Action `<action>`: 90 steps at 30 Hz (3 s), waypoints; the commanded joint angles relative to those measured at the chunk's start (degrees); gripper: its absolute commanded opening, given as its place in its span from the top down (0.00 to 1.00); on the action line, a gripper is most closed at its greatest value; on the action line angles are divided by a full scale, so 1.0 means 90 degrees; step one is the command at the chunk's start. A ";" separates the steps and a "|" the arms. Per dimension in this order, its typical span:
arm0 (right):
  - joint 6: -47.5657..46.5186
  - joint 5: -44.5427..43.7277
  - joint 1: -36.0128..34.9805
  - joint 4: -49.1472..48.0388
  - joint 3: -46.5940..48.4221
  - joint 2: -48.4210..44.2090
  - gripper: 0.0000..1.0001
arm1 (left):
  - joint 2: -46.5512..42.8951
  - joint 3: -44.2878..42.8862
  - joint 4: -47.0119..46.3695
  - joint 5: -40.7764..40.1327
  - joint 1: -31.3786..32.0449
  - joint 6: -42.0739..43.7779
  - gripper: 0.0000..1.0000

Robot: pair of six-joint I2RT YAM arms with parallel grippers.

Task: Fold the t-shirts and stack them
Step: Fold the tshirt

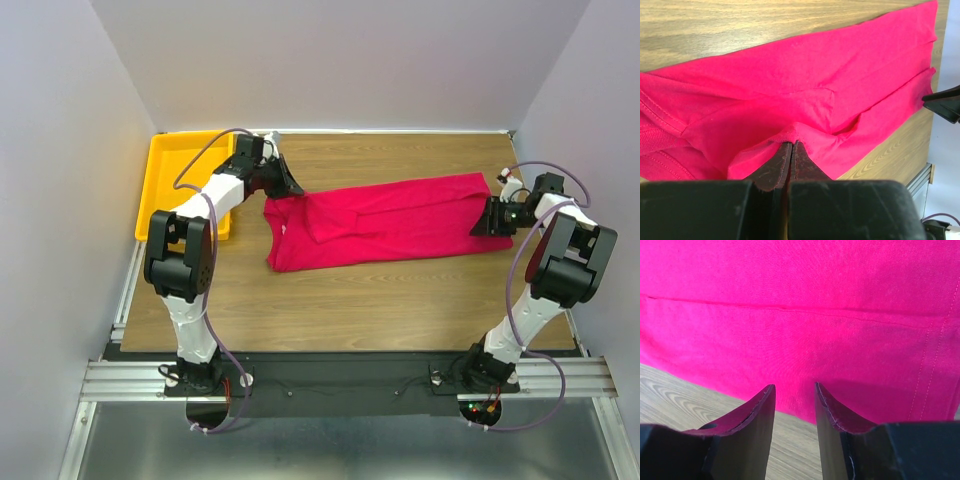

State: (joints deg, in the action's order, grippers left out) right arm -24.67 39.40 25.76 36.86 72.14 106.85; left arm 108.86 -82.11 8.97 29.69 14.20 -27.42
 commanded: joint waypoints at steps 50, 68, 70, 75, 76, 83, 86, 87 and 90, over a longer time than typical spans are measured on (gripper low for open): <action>-0.0980 -0.2629 -0.7364 -0.0639 0.2990 0.1595 0.51 | -0.7808 0.4982 -0.0430 -0.1971 -0.0630 -0.0313 0.05; -0.0736 -0.2503 -0.7481 -0.0639 0.3108 0.1723 0.56 | -0.8160 0.5421 -0.0499 -0.1688 -0.0630 -0.0537 0.07; -0.0687 -0.2454 -0.7491 -0.0639 0.3059 0.1663 0.54 | -0.8160 0.5451 -0.0499 -0.1668 -0.0630 -0.0557 0.07; -0.0375 -0.2249 -0.7510 -0.0639 0.3078 0.1614 0.53 | -0.8170 0.5471 -0.0509 -0.1668 -0.0630 -0.0576 0.08; -0.0375 -0.2258 -0.7530 -0.0639 0.3040 0.1624 0.53 | -0.8189 0.5480 -0.0509 -0.1668 -0.0630 -0.0576 0.07; -0.0345 -0.2628 -0.7550 -0.0639 0.3068 0.1829 0.52 | -0.8238 0.5519 -0.0479 -0.1658 -0.0630 -0.0596 0.07; -0.0355 -0.2746 -0.7559 -0.0639 0.3078 0.1888 0.53 | -0.8267 0.5549 -0.0470 -0.1659 -0.0630 -0.0596 0.07; -0.0365 -0.2843 -0.7559 -0.0639 0.3088 0.1897 0.54 | -0.8267 0.5539 -0.0470 -0.1649 -0.0630 -0.0596 0.08; -0.0394 -0.3029 -0.7559 -0.0639 0.3069 0.1917 0.56 | -0.8267 0.5558 -0.0470 -0.1649 -0.0630 -0.0606 0.08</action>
State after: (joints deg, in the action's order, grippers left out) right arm -28.45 14.81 -41.69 32.53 98.98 124.20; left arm 35.35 -33.01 6.63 14.20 8.86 -32.77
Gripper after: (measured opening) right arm 0.446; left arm 0.927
